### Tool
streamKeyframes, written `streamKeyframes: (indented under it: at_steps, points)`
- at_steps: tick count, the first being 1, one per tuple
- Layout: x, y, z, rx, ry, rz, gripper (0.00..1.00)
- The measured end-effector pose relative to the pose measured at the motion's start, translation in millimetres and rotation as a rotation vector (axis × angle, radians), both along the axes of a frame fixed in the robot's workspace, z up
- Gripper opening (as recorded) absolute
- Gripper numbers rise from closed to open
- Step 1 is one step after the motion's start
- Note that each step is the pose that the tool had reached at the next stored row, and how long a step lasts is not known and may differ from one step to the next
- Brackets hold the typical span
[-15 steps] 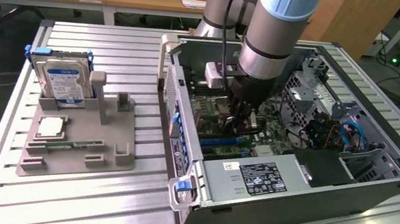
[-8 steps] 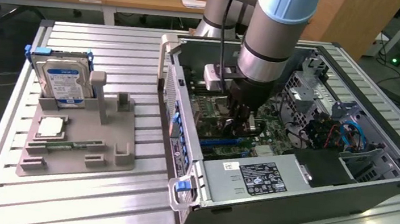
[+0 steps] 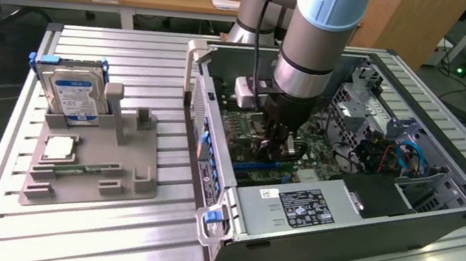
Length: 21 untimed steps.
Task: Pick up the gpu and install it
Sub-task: 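Insert the gpu into the slot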
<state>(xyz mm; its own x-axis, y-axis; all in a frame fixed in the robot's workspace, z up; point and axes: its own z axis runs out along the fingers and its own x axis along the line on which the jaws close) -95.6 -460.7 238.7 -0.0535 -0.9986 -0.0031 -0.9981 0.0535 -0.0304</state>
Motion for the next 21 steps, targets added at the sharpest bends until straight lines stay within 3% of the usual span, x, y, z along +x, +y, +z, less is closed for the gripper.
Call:
streamKeyframes:
  at_steps: [21]
  points:
    - [-6.9, 0.2, -9.8, 0.0001, -0.0001, -0.002, 0.28]
